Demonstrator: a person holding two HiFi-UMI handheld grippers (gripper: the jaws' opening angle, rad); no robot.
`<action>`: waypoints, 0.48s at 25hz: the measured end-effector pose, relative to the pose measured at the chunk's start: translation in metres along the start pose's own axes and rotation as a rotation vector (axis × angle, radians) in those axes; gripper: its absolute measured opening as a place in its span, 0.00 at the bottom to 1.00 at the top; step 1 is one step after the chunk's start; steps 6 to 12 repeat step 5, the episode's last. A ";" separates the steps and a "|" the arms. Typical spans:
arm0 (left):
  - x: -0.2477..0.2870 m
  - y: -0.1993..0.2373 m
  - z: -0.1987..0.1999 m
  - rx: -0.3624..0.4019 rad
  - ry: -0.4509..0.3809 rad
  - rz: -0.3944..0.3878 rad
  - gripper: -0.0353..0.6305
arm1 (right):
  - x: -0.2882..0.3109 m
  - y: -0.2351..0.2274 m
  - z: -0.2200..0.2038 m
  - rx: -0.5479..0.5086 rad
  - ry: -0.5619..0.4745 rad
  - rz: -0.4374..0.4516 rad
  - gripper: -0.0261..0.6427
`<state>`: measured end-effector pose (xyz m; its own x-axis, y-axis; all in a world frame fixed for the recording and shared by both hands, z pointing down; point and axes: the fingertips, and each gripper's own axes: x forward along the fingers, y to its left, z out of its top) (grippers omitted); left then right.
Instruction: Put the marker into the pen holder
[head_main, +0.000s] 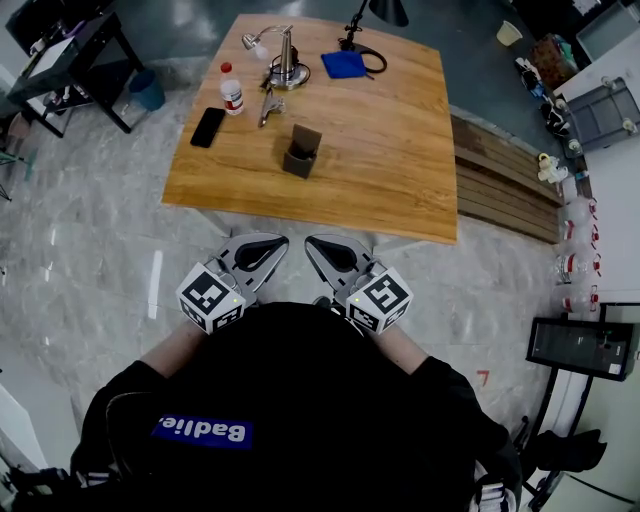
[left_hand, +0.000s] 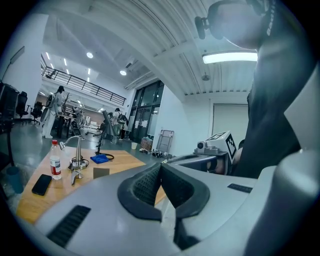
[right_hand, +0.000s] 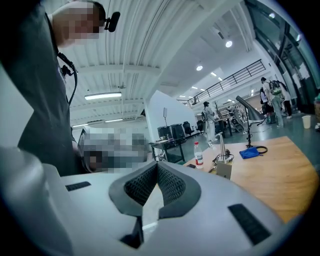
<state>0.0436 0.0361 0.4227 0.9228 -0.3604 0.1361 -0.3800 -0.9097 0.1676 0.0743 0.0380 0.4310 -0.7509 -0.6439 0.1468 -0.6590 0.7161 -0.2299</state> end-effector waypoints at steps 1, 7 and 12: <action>0.001 0.001 -0.001 -0.002 0.001 0.003 0.07 | 0.000 -0.001 0.000 0.000 0.001 0.001 0.05; 0.003 0.006 -0.002 -0.007 0.006 0.010 0.07 | 0.002 -0.006 0.002 -0.004 0.005 0.006 0.05; 0.003 0.006 -0.002 -0.007 0.006 0.010 0.07 | 0.002 -0.006 0.002 -0.004 0.005 0.006 0.05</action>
